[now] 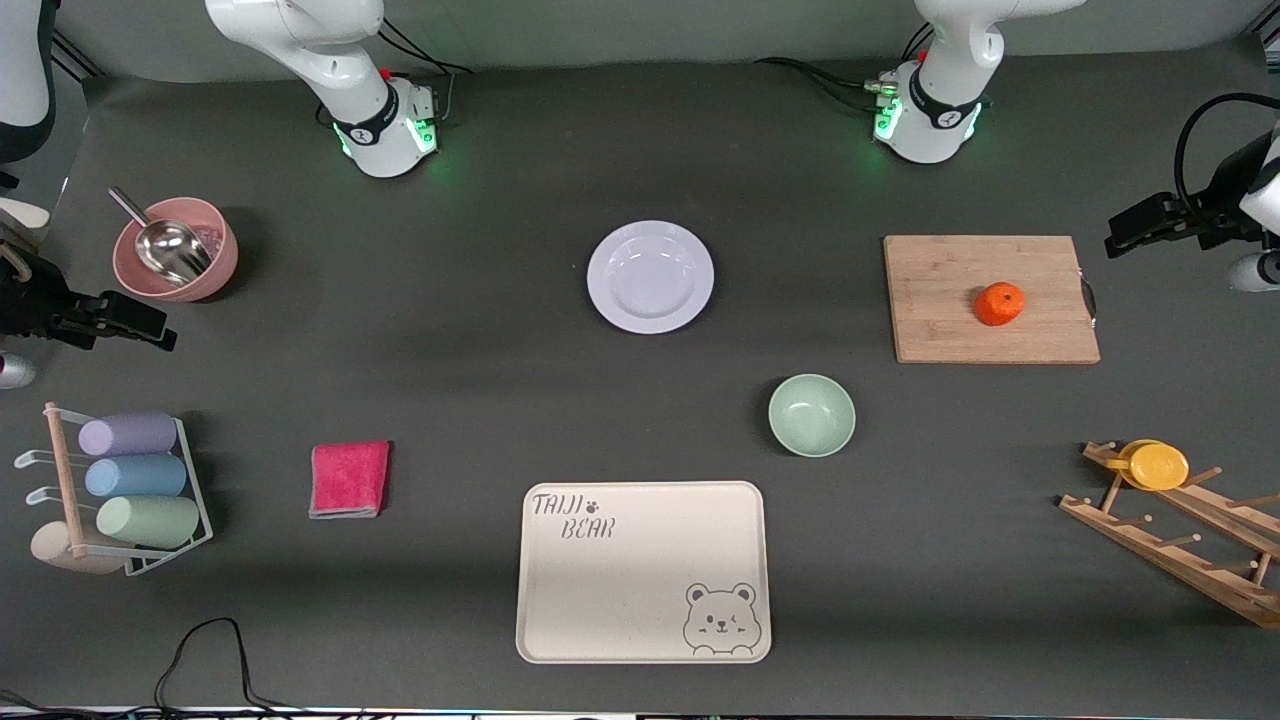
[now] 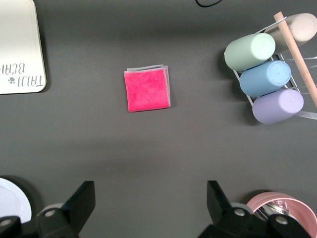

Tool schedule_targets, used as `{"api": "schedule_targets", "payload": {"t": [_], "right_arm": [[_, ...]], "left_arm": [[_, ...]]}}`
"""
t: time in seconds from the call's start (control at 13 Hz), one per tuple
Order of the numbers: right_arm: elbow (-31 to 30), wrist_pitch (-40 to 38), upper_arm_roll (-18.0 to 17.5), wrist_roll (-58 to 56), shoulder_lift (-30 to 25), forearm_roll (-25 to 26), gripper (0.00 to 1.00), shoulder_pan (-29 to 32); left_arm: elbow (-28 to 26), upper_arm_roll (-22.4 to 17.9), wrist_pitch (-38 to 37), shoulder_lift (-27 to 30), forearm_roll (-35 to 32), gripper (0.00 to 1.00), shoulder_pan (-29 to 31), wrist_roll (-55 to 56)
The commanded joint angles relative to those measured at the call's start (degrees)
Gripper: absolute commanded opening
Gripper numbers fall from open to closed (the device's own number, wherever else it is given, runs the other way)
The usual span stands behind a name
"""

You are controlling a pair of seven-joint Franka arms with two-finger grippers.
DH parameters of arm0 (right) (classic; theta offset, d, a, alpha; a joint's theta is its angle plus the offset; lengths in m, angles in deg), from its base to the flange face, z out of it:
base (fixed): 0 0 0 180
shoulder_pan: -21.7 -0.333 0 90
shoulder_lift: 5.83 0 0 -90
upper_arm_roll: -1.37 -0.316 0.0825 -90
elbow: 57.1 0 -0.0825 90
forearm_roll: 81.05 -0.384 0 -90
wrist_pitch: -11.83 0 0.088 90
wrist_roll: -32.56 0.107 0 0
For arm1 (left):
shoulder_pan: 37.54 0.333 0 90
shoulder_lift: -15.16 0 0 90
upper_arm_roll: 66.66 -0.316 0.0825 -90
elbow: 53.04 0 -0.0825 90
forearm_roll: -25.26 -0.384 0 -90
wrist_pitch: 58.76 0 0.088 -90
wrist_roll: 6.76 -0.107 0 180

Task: Place orange and plate with both arms

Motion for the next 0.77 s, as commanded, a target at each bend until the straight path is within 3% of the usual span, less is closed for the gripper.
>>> {"api": "schedule_targets", "payload": {"t": [0.0, 0.69], "right_arm": [[0.2, -0.9, -0.3, 0.0, -0.7, 0.7, 1.0, 0.4], [0.2, -0.8, -0.3, 0.0, -0.7, 0.7, 1.0, 0.4]], "left_arm": [[1.4, -0.1, -1.5, -0.2, -0.9, 1.0, -0.2, -1.7], [1.5, -0.1, -2.0, -0.5, -1.0, 1.0, 0.3, -2.4]]}}
